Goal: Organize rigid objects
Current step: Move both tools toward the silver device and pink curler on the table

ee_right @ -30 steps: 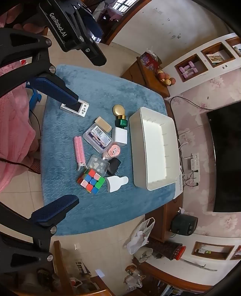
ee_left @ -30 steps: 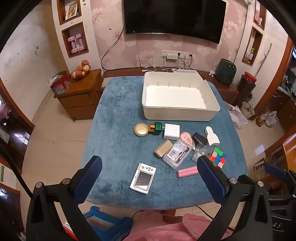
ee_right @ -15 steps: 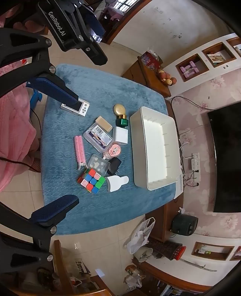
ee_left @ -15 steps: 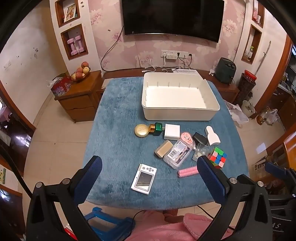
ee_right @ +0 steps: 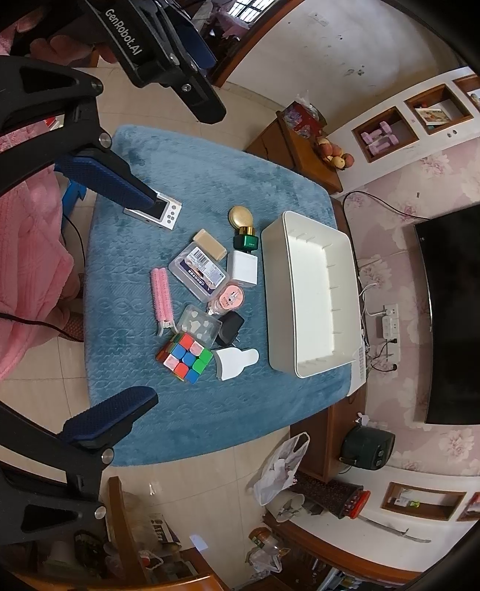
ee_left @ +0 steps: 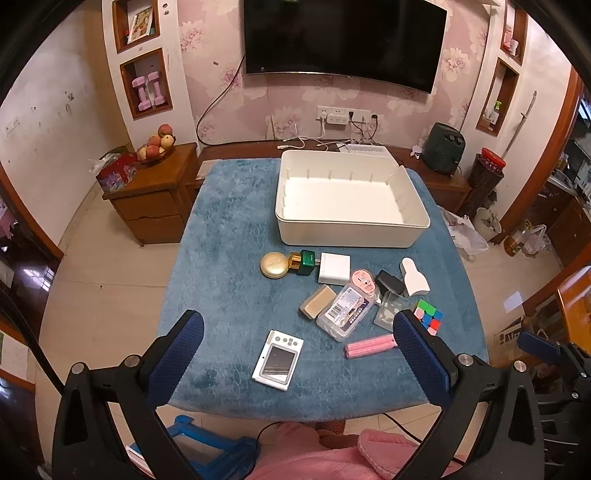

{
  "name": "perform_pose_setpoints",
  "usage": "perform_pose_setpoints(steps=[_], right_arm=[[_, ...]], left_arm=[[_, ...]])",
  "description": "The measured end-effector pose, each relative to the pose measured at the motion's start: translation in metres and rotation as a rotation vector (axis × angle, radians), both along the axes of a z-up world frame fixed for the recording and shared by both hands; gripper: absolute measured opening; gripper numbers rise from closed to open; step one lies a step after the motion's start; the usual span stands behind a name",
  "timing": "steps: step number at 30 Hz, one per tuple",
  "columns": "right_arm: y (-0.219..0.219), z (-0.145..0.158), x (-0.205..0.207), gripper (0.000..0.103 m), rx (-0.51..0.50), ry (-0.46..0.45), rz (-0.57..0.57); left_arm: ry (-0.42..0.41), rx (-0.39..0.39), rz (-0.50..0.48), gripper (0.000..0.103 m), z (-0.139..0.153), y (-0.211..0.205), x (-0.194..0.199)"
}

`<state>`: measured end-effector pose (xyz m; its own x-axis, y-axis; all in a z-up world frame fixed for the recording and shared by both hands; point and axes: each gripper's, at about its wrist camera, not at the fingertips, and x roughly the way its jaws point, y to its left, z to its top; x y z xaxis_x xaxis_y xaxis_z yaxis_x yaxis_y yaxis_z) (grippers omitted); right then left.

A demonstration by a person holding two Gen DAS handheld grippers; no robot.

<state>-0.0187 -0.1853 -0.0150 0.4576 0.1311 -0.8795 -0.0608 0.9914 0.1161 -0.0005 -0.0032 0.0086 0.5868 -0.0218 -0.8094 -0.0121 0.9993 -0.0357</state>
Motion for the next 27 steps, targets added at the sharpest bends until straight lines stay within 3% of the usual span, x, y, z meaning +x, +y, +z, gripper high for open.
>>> perform_pose_setpoints(steps=[12, 27], right_arm=[[-0.001, -0.005, -0.002, 0.097, 0.004, 0.022, 0.036], [-0.014, -0.026, -0.006, 0.097, 0.042, 0.112, 0.112]], left_arm=[[-0.006, -0.002, 0.022, 0.102, 0.002, -0.005, -0.01], [0.052, -0.003, 0.099, 0.102, -0.013, -0.015, -0.032]])
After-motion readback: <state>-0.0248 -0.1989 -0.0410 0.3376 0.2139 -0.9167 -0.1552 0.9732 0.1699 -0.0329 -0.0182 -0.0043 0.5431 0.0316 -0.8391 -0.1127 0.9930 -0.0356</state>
